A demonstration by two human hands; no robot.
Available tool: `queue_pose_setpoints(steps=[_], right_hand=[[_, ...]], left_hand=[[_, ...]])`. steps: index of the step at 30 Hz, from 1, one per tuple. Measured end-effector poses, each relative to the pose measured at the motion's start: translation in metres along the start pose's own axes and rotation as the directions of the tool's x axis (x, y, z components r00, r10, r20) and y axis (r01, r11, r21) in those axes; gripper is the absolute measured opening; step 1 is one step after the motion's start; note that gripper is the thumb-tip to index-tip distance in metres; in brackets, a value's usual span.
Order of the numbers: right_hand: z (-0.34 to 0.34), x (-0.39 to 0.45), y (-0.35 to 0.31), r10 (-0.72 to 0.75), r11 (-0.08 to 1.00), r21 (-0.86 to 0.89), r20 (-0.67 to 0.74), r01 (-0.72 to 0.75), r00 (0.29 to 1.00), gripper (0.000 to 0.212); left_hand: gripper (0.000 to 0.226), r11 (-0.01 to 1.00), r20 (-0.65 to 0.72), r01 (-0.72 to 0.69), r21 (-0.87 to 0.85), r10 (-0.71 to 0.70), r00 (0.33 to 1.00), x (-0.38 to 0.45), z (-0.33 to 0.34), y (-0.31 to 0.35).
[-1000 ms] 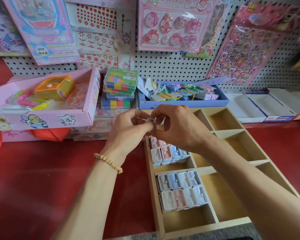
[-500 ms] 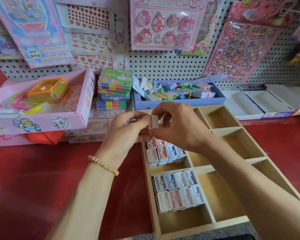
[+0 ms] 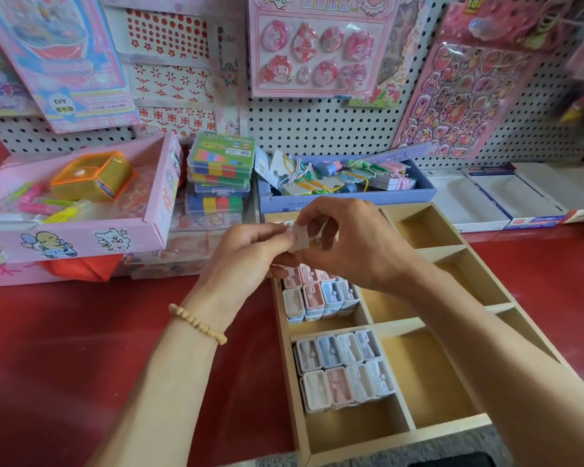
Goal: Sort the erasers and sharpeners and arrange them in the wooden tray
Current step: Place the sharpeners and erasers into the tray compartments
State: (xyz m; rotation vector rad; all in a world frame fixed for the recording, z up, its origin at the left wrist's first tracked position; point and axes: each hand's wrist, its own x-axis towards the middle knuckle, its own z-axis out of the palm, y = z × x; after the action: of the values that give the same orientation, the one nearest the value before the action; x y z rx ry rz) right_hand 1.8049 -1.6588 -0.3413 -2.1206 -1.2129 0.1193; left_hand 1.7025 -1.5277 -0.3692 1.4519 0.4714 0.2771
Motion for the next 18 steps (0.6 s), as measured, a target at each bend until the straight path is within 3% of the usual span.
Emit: queue_pose_setpoints(steps=[2,4,5,11,18], right_hand=[[-0.004,0.006,0.009,0.029,0.997,-0.070,-0.017,-0.030,0.999,0.024],[-0.008,0.016,0.022,0.078,0.978,-0.193,-0.013,-0.079,0.997,0.026],[-0.008,0.021,0.028,0.099,0.964,-0.249,0.002,-0.095,0.995,0.030],[0.007,0.046,0.046,0.133,0.891,-0.446,0.079,-0.084,0.988,0.028],[0.024,0.056,0.049,0.128,0.840,-0.538,0.077,-0.067,0.989,0.023]], left_hand=[[0.009,0.930,-0.084,-0.131,0.342,0.169,0.982,0.000,-0.002,-0.004],[0.006,0.737,-0.066,-0.219,0.639,0.336,0.940,-0.007,-0.007,-0.006],[0.006,0.672,-0.034,-0.240,0.701,0.368,0.929,-0.010,-0.009,-0.007],[0.007,0.617,0.052,-0.267,0.741,0.344,0.937,-0.015,-0.024,-0.013],[0.010,0.677,0.065,-0.254,0.690,0.291,0.954,-0.017,-0.032,-0.014]])
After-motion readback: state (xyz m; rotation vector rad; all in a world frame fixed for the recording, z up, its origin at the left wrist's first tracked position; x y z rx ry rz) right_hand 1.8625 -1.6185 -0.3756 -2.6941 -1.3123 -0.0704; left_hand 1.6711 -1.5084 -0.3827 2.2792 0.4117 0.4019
